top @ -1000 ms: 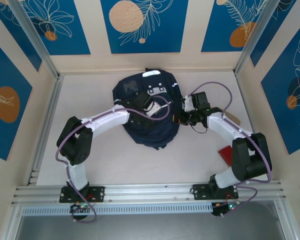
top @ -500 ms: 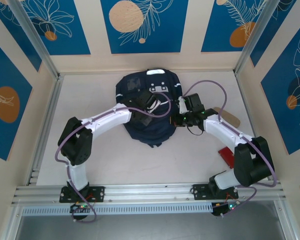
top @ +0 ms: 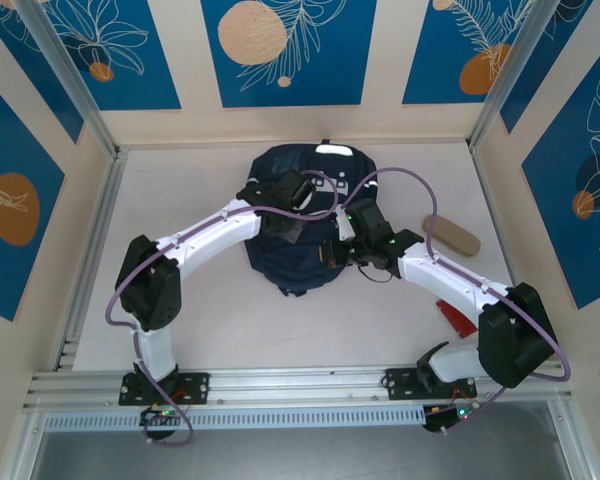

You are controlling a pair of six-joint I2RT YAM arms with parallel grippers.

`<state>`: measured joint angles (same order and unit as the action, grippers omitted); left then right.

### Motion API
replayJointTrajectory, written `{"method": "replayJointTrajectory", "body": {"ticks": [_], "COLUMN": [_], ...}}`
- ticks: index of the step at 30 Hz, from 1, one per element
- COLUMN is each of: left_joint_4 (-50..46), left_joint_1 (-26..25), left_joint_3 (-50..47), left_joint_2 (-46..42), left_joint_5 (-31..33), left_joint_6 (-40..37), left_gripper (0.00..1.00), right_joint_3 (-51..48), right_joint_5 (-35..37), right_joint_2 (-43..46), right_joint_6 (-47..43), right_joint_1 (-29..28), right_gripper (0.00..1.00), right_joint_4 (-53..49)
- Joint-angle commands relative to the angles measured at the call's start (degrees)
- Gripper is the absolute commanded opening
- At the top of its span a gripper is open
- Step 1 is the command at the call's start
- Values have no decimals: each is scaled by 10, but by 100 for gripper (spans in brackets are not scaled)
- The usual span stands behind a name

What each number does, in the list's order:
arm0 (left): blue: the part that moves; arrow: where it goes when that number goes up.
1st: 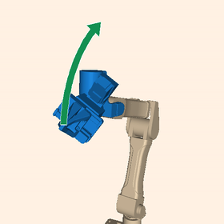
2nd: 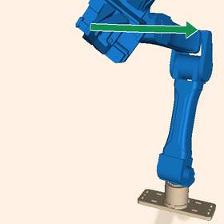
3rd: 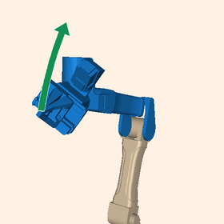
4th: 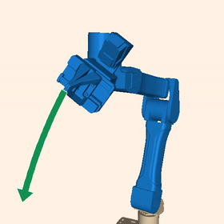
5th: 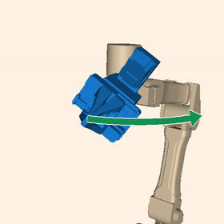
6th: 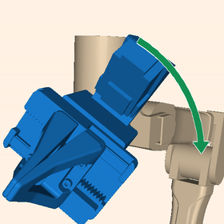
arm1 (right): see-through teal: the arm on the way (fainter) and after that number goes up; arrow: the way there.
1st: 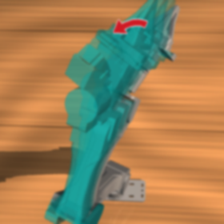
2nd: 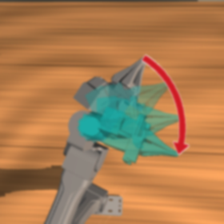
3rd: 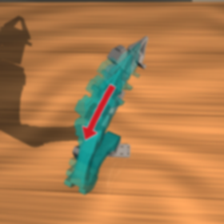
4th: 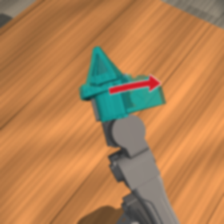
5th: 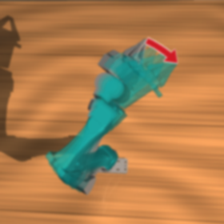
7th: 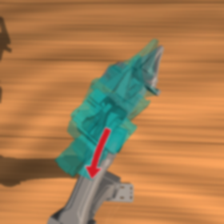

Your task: Pack the student bag

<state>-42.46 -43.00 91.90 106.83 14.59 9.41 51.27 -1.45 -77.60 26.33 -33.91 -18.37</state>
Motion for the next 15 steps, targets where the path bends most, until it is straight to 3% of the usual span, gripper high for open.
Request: {"method": "replayJointTrajectory", "body": {"ticks": [1,6,12,15], "left_joint_4": [97,102,137,159], "left_joint_1": [8,8,10,11], "left_joint_3": [30,20,-39,-73], "left_joint_2": [-23,-28,-64,-85], "left_joint_5": [1,2,-17,-36], "left_joint_6": [55,60,24,2], "left_gripper": [0,0,0,0], "right_joint_3": [-14,-22,-53,-56], "right_joint_5": [-83,-100,-87,-108], "right_joint_2": [-5,11,99,139], "right_joint_6": [37,70,138,171], "right_joint_1": [-33,-27,54,103], "right_gripper": [0,3,42,51], "right_joint_4": [20,43,-7,-35]}}
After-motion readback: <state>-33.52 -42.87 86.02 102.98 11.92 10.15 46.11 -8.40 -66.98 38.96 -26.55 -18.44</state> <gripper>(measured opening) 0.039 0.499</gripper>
